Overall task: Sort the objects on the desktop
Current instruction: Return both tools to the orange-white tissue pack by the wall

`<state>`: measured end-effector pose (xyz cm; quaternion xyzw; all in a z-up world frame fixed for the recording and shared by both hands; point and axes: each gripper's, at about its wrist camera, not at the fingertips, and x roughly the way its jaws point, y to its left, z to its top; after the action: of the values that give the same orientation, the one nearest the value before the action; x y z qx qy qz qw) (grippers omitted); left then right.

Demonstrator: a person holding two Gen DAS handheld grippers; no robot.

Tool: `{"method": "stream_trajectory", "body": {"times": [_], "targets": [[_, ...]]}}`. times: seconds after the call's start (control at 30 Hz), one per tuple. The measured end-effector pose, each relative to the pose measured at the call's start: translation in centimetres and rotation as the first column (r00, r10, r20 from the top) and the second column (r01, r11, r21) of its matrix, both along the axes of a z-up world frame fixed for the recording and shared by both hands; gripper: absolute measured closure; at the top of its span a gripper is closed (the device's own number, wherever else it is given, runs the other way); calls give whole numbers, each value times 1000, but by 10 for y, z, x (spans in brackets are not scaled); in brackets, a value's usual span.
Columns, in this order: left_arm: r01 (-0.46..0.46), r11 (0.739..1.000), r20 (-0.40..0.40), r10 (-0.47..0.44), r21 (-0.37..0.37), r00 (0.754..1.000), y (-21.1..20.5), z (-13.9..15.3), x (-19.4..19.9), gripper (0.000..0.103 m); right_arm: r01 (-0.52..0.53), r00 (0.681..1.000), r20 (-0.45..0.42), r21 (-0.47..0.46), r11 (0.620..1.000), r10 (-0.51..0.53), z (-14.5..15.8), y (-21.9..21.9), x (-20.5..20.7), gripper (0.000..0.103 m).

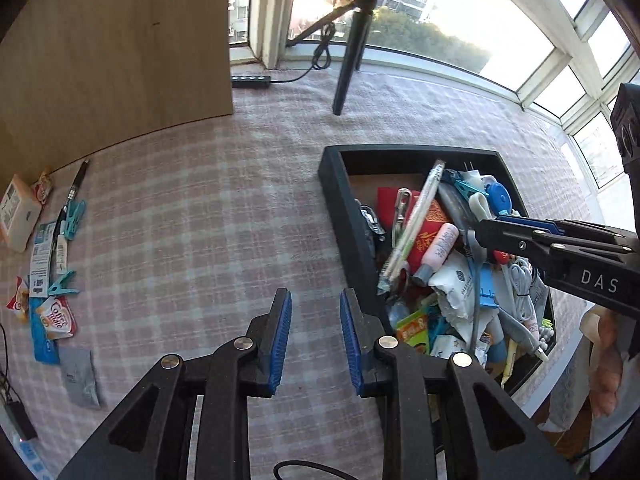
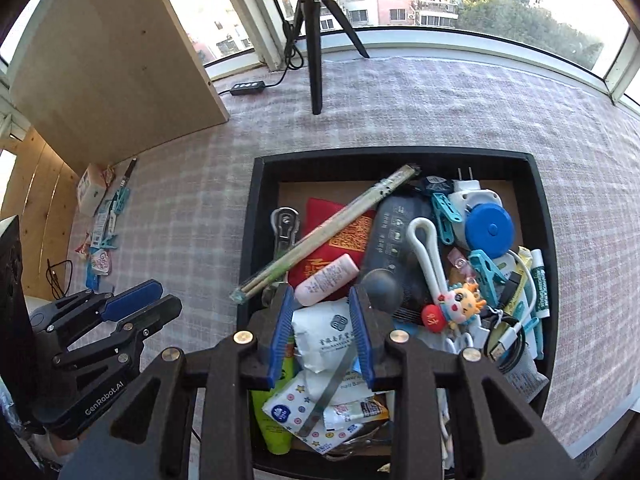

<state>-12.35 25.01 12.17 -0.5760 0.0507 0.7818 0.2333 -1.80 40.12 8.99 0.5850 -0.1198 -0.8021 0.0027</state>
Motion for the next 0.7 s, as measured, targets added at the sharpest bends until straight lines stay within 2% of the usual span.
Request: {"method": "stream_trajectory", "body": {"times": [0.17, 0.3, 0.47, 0.7], "targets": [[-128, 992, -26, 128, -19, 991, -79, 4, -26, 79, -117, 993, -24, -7, 993, 116, 7, -70, -38, 74], [-231, 973, -41, 230, -26, 972, -147, 5, -49, 79, -235, 970, -53, 11, 972, 235, 13, -137, -71, 74], [-372, 928, -46, 370, -27, 928, -230, 0, -81, 79, -379, 923, -65, 27, 925, 380, 11, -227, -116, 74], [-519, 854, -43, 518, -28, 854, -320, -19, -124, 79, -503, 862, -75, -1, 864, 501, -5, -334, -181, 74]]}}
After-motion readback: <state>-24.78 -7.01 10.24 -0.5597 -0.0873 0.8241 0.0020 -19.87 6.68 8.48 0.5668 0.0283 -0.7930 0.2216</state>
